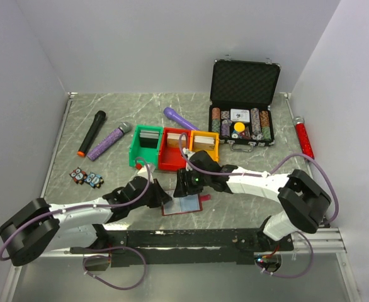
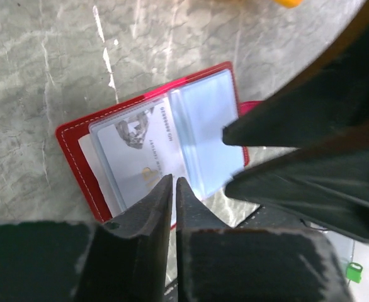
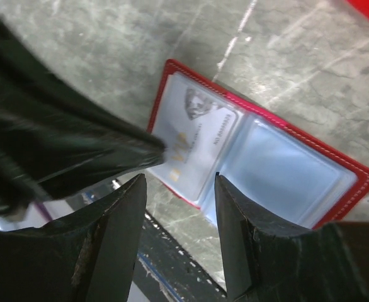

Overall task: Take the credit cards out of the card holder
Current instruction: Remove the credit card from the card holder.

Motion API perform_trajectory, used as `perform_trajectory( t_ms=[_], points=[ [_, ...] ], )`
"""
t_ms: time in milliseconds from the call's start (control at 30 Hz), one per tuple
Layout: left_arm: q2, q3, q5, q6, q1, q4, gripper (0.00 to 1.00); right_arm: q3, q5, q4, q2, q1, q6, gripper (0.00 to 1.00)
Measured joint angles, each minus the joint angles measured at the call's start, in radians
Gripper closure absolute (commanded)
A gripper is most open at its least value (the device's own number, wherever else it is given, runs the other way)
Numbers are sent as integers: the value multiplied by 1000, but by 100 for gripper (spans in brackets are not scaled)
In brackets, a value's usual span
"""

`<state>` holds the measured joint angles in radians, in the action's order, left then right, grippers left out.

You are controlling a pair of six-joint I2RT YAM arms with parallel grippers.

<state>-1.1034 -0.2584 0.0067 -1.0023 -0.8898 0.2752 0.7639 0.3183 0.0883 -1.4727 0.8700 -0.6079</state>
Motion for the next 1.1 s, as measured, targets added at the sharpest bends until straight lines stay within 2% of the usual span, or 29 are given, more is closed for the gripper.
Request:
perform_trajectory(
  t_ms=[267,600,1100],
  points=[
    [-24,-3,-17,-5,0,-11,99,0,87,-45,-46,0,-5,52],
    [-79,-4,-39,-9,0,-8,99,-14,92,-96,-74,0,-24,50],
    [-73,-10,-71,-13,0,-27,99,-35,94,-118,-131,-4,-46,50]
  ],
)
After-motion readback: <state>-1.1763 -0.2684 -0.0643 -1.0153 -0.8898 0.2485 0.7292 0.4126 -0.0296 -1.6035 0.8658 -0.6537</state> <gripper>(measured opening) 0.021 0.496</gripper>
